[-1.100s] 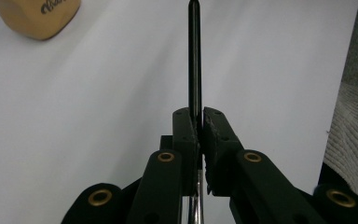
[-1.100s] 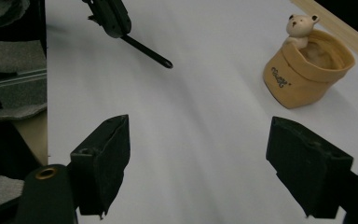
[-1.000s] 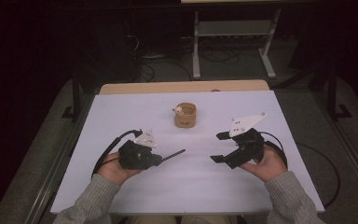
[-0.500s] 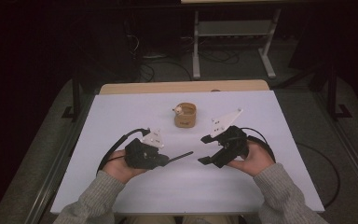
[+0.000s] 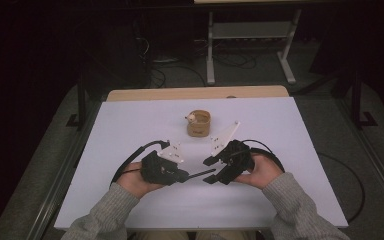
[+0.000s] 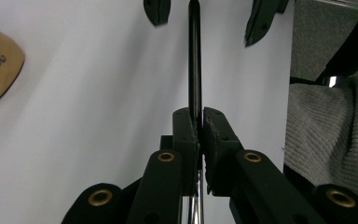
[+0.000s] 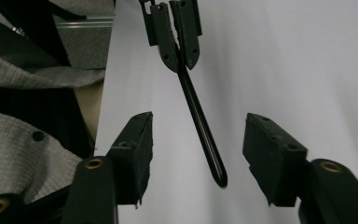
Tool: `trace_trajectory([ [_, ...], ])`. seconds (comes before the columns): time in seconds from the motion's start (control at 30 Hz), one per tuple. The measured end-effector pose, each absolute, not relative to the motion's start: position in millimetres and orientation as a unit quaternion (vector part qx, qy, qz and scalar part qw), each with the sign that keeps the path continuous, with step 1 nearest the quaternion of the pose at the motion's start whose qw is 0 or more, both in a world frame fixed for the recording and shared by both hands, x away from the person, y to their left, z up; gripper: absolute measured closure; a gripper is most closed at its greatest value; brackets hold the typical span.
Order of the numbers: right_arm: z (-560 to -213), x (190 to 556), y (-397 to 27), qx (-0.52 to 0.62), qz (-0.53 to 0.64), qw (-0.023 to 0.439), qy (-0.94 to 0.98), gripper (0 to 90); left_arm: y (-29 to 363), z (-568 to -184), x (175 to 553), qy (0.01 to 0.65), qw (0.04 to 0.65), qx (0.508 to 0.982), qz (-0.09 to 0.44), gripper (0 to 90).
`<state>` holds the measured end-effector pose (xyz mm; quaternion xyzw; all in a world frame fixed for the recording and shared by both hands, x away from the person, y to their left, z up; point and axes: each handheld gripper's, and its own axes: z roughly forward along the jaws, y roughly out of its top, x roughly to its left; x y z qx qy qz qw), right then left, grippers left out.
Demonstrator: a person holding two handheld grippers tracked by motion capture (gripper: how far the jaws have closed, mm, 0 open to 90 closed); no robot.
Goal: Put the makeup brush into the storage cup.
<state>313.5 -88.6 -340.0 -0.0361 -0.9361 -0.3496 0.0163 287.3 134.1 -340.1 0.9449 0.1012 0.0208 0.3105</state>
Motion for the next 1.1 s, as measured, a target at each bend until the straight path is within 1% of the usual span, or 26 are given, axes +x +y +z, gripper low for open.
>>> trace_trajectory([
  [0.17,-344,312,-83,-0.018,-0.345,0.029,-0.938,52.1,129,-342,285,0.089,0.309,0.947,0.018,84.2],
  [0.27,-346,312,-81,-0.008,-0.341,0.038,-0.939,59.3,127,-342,284,0.084,0.312,0.946,0.011,84.3],
  [0.37,-347,311,-80,0.000,-0.336,0.043,-0.941,64.2,125,-342,284,0.078,0.313,0.946,0.003,84.2],
  [0.5,-349,311,-79,0.005,-0.332,0.046,-0.942,68.4,126,-341,283,0.076,0.317,0.945,0.001,84.2],
  [0.63,-351,311,-80,0.003,-0.338,0.058,-0.939,69.0,125,-341,283,0.073,0.318,0.945,-0.004,84.2],
  [0.77,-355,312,-77,0.000,-0.328,0.070,-0.942,75.1,125,-342,284,0.071,0.316,0.946,-0.006,84.2],
  [0.83,-355,312,-77,0.001,-0.324,0.070,-0.944,79.6,124,-342,284,0.069,0.317,0.946,-0.009,84.2],
  [0.9,-356,311,-77,0.008,-0.322,0.072,-0.944,81.6,124,-342,283,0.067,0.315,0.947,-0.010,84.2],
  [1.0,-357,312,-77,0.004,-0.318,0.094,-0.943,82.6,123,-342,283,0.065,0.313,0.947,-0.018,84.0],
  [1.07,-357,311,-77,0.006,-0.319,0.093,-0.943,82.8,124,-343,283,0.067,0.316,0.946,-0.021,82.9],
  [1.1,-357,311,-77,0.006,-0.320,0.090,-0.943,82.8,125,-343,284,0.068,0.315,0.946,-0.026,80.8],
])
